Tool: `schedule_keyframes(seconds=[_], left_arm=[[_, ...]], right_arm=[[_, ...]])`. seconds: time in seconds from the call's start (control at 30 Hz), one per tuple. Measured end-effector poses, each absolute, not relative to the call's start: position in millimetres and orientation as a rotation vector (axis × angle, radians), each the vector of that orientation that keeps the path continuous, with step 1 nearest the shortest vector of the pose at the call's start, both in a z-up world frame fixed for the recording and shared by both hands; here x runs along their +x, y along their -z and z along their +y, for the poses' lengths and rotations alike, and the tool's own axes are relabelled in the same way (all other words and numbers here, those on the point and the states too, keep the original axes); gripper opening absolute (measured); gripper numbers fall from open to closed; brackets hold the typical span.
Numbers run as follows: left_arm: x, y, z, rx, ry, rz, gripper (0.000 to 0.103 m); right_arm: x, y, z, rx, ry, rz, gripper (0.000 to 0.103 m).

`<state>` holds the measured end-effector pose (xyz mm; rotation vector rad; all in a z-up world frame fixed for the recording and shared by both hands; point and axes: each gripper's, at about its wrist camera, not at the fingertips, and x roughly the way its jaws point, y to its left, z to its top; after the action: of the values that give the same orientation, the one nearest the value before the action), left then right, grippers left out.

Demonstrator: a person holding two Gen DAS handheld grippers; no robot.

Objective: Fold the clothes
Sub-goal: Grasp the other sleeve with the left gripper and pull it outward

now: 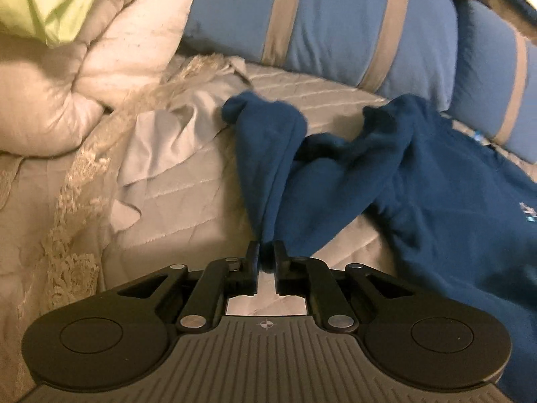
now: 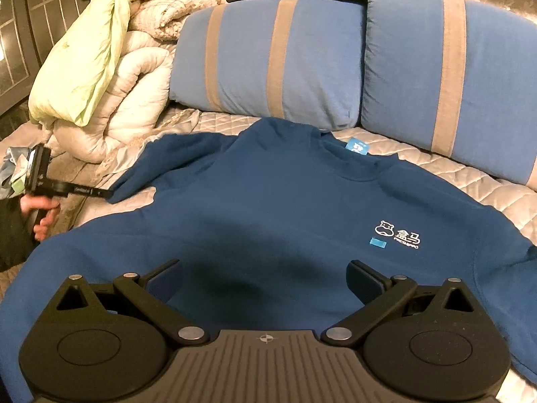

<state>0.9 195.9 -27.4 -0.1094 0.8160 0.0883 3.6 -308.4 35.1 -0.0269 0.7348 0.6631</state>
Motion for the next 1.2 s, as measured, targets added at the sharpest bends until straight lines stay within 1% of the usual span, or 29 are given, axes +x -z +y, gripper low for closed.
schedule_keyframes(seconds=[0.1,0.17,0.2,0.23,0.37,0.5,0.63,0.7,0.77,0.83,0.87,1.03,1.2], left_arm=[[3,12,196,-0.128,-0.073,0.778,0.013],[9,2,198,-0.143,-0.062,0.741,0.025],[14,-3,199,-0.144,-0.06,0.721,0.032],[22,-5,200,-0.143,-0.058,0.703,0.034],[55,-10,197,-0.101,-0.03,0.657,0.034],[91,-4,178,0.003,0.009,0.641,0.034],[123,12,165,0.084,-0.003,0.678,0.034],[136,23,163,0.135,-0.032,0.729,0.034],[148,35,162,0.187,-0.061,0.779,0.033],[148,36,167,0.19,-0.077,0.779,0.007],[148,36,170,0.191,-0.085,0.778,0.007],[113,0,193,0.151,-0.15,0.636,0.006],[50,-34,234,0.088,-0.251,0.498,0.006]], right_arm=[[4,-35,-311,-0.012,-0.66,0.735,0.102],[4,-35,-312,-0.003,-0.659,0.736,0.102],[4,-35,-312,0.002,-0.658,0.736,0.102],[5,-34,-312,0.004,-0.659,0.737,0.102],[6,-34,-312,0.008,-0.666,0.743,0.102],[7,-33,-312,0.013,-0.671,0.75,0.102],[9,-32,-312,0.024,-0.675,0.763,0.102],[10,-32,-312,0.029,-0.676,0.765,0.102],[10,-32,-312,0.031,-0.677,0.768,0.102],[11,-32,-313,0.032,-0.678,0.77,0.102],[11,-31,-313,0.033,-0.678,0.771,0.102],[11,-31,-312,0.036,-0.679,0.778,0.102],[9,-31,-309,0.012,-0.682,0.777,0.102]])
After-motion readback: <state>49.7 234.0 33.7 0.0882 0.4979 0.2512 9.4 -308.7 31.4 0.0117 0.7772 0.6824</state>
